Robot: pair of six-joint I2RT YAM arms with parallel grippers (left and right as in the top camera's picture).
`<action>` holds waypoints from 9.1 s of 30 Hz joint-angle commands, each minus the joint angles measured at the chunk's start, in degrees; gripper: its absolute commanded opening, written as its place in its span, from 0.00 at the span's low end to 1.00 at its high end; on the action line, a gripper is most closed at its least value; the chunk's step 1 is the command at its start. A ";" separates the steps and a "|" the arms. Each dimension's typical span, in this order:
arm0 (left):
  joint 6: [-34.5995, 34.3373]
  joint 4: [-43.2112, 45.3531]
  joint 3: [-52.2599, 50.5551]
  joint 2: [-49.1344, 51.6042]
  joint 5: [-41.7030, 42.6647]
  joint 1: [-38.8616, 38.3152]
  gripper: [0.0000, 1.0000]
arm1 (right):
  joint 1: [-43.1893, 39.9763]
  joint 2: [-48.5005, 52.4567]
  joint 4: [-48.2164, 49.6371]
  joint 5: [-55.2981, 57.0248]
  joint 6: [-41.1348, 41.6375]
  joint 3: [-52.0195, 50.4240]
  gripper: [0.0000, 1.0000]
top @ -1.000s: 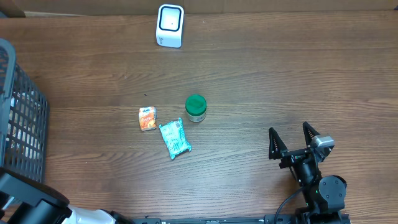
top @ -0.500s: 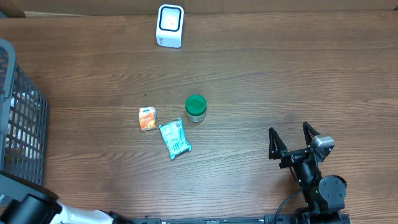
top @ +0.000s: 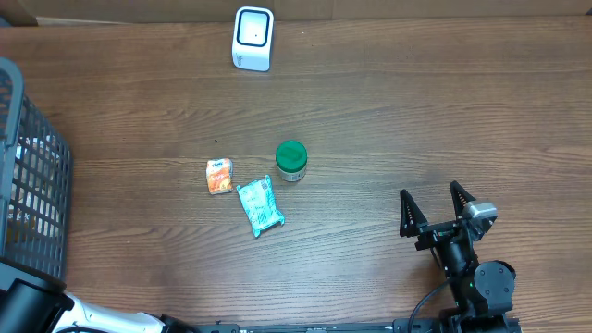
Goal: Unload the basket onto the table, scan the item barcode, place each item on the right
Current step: 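Reach the left gripper into the basket and grasp the teal Kleenex pack, then carry the teal Kleenex pack out and drop it near the jar, then reach the left gripper into the basket and grasp the clear snack bag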
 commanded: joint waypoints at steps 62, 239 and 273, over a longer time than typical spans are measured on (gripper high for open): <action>-8.24 -15.93 23.67 -26.01 16.11 -14.45 0.81 | 0.26 -0.37 0.24 0.68 -0.22 -0.59 1.00; -2.58 9.42 -10.78 -3.52 25.83 -10.78 1.00 | 0.26 -0.35 0.24 0.68 -0.22 -0.59 1.00; 21.94 3.85 3.41 -3.45 25.68 -10.78 0.78 | 0.26 -0.35 0.24 0.68 -0.22 -0.59 1.00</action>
